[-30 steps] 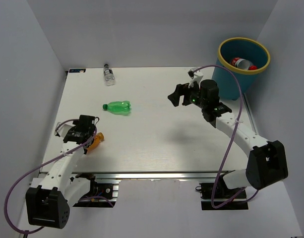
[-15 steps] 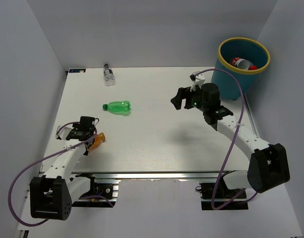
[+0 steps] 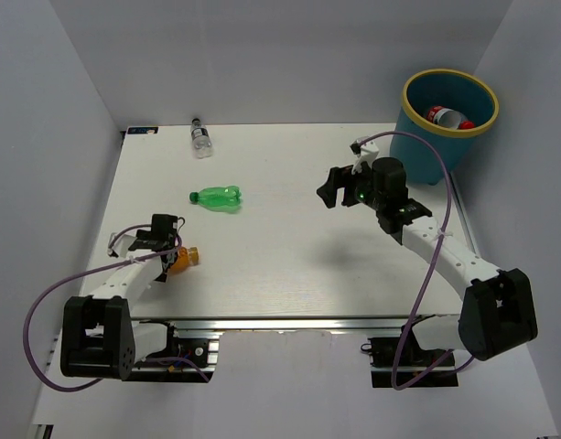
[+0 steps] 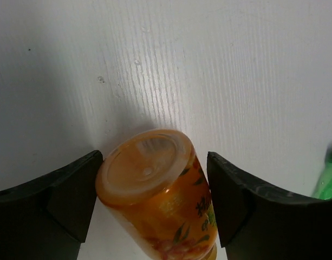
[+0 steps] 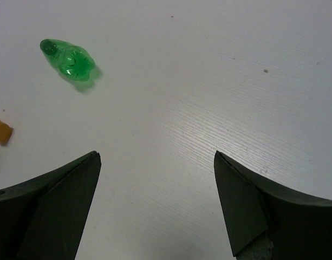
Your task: Put the plastic bottles in the bin
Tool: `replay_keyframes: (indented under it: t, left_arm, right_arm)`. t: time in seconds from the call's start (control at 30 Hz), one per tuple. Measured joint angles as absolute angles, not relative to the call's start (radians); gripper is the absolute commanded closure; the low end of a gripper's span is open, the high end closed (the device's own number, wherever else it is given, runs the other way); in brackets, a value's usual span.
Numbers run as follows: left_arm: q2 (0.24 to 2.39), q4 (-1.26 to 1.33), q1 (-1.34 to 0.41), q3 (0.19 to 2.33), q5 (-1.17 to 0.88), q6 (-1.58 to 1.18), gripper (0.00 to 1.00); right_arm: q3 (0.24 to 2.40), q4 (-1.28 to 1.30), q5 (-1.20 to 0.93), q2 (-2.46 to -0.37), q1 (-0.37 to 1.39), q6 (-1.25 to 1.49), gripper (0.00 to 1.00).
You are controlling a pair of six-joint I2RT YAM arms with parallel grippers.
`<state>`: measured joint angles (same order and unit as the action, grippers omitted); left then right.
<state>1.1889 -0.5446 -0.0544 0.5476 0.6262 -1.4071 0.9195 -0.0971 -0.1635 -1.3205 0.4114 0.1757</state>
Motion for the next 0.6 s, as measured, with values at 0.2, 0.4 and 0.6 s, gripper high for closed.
replay_keyframes:
  t: [0.2,0.4,0.6]
  left_arm:
    - [1.2,-0.503,-0.054,0.548,0.603,-1.364,0.54]
    - [1.124,-0.395,-0.059,0.549,0.479,-1.233,0.7]
    - [1.04,-0.224,-0.194,0.569,0.338,-1.105,0.72]
  right_arm:
    - [0.904,-0.101,-0.289,-1.313,0.409,0.129,0.11]
    - [0.85,-0.128,-0.463,-1.285,0.436,0.102,0.11]
    - [0.848,-0.197,-0.543,-1.291,0.523,0.107,0.11]
